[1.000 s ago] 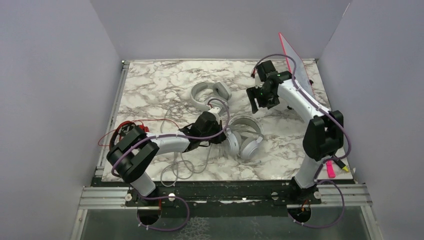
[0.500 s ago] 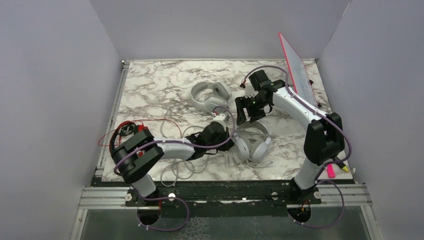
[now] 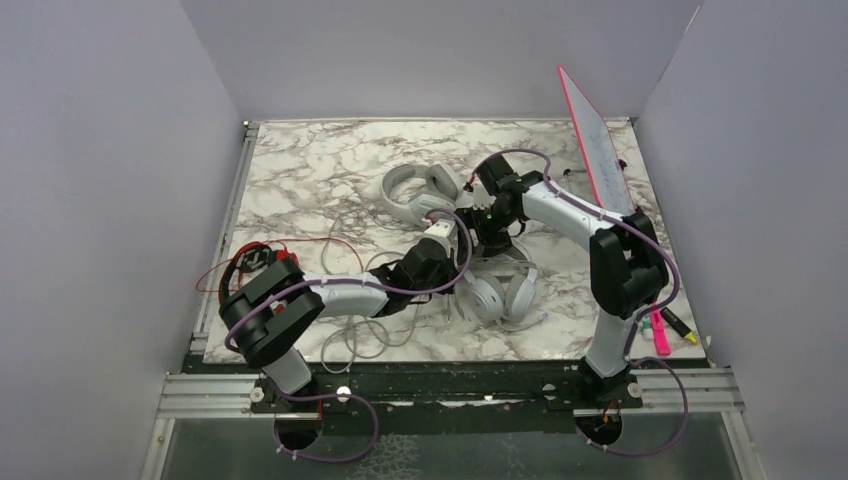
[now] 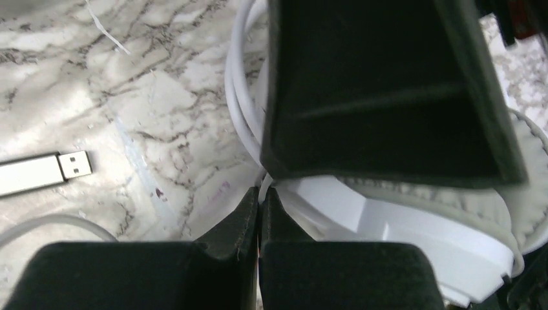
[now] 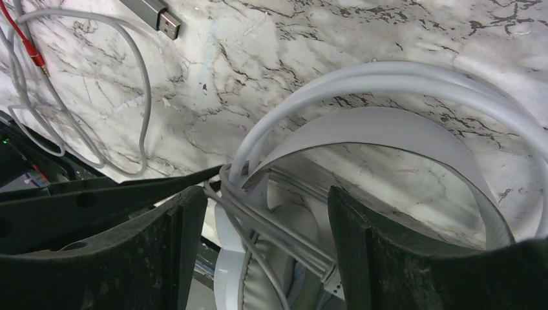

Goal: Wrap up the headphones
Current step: Move the headphones to the center of the board.

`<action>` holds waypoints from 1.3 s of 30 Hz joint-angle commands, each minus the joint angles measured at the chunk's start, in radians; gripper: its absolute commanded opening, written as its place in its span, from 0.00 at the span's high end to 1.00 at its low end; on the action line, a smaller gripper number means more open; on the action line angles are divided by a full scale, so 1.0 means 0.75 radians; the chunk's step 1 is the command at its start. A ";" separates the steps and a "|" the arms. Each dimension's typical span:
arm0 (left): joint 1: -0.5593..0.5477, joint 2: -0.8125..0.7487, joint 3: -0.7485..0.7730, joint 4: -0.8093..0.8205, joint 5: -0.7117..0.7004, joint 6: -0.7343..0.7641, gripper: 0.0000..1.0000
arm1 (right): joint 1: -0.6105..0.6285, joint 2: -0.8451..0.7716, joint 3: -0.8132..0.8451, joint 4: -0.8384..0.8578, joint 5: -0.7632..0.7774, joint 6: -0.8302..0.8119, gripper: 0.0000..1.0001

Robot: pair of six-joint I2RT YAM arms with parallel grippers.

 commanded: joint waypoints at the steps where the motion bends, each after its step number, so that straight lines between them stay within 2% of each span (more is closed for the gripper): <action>1: 0.025 0.091 0.115 -0.090 -0.027 -0.011 1.00 | 0.012 0.026 0.036 -0.004 0.030 -0.010 0.27; 10: 0.009 0.043 -0.037 -0.004 0.070 -0.059 0.98 | 0.042 0.067 0.078 -0.040 0.073 -0.047 0.34; 13: 0.008 0.024 -0.053 0.001 0.105 -0.057 0.90 | 0.058 0.083 0.085 -0.046 0.078 -0.048 0.36; 16: 0.008 -0.011 -0.060 0.002 0.122 -0.062 0.76 | 0.083 0.089 0.087 -0.044 0.097 -0.037 0.36; 19: 0.007 -0.068 -0.080 -0.002 0.110 -0.041 0.59 | 0.097 0.078 0.083 -0.042 0.120 -0.036 0.31; 23: 0.008 -0.164 -0.123 -0.019 0.095 -0.035 0.50 | 0.098 0.056 0.083 -0.052 0.136 -0.059 0.27; 30: 0.010 -0.454 -0.158 -0.268 0.055 -0.020 0.37 | 0.126 0.079 0.120 -0.081 0.154 -0.053 0.24; 32: 0.011 -0.584 -0.177 -0.363 0.028 -0.014 0.35 | 0.142 0.087 0.119 -0.086 0.161 -0.047 0.21; 34: 0.012 -0.719 -0.198 -0.441 0.003 -0.011 0.33 | 0.157 0.085 0.109 -0.080 0.164 -0.053 0.14; 39: 0.018 -0.978 -0.213 -0.638 -0.061 -0.024 0.31 | 0.171 0.092 0.116 -0.091 0.162 -0.084 0.12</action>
